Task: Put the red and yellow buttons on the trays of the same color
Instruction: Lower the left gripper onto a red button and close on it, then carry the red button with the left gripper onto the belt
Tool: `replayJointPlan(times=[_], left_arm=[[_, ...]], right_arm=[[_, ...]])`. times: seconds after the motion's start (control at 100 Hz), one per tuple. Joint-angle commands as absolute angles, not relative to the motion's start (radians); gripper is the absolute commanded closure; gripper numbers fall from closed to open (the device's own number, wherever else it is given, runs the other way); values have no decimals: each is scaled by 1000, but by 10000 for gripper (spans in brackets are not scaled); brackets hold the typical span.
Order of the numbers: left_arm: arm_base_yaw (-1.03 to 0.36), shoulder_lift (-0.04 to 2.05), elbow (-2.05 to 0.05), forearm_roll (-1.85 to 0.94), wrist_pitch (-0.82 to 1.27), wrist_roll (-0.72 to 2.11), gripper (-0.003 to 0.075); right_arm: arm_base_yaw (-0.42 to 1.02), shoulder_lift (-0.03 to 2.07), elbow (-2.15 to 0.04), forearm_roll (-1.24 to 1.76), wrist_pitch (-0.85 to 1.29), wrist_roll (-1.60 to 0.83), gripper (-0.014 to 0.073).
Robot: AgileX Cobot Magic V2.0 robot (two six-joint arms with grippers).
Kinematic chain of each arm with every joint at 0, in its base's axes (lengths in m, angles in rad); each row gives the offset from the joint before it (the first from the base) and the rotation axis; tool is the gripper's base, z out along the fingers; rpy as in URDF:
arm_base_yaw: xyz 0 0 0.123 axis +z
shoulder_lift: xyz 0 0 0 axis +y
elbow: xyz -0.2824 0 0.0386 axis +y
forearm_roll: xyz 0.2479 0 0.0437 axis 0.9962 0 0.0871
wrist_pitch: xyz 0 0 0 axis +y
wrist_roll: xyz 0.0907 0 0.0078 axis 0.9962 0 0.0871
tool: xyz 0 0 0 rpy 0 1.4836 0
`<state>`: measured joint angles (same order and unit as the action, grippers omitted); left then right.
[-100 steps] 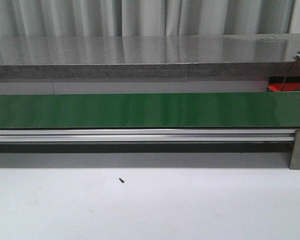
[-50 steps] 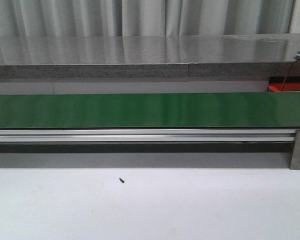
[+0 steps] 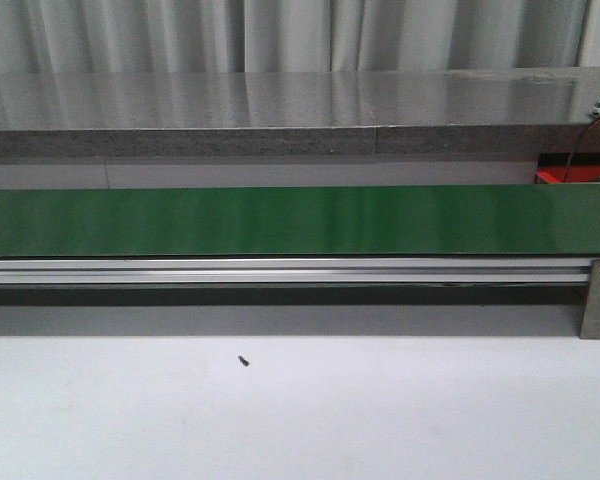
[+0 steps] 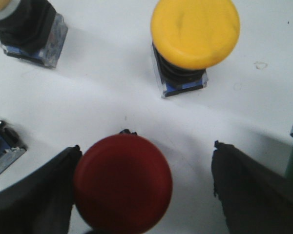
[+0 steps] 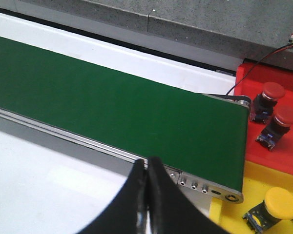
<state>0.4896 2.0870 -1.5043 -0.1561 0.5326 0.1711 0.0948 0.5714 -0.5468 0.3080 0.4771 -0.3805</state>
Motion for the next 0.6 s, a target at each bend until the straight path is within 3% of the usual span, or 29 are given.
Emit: replayJointPlan(times=[0.0,0.17,0.32,0.59], left_arm=[[488,2032,-1537,-155,486,166,251],[488,2032,-1537,-146,481,166,407],[489,2032,-1537,-140,493,166,496],[495,1966,-1537,-137,536,166,554]], right_arm=[[91,571,-573,309,411,-381,654],[91,571,-573,309,411,-381,654],[91,571,-573,309,411,-381,654],[91,571,-573,309,411,-381,654]])
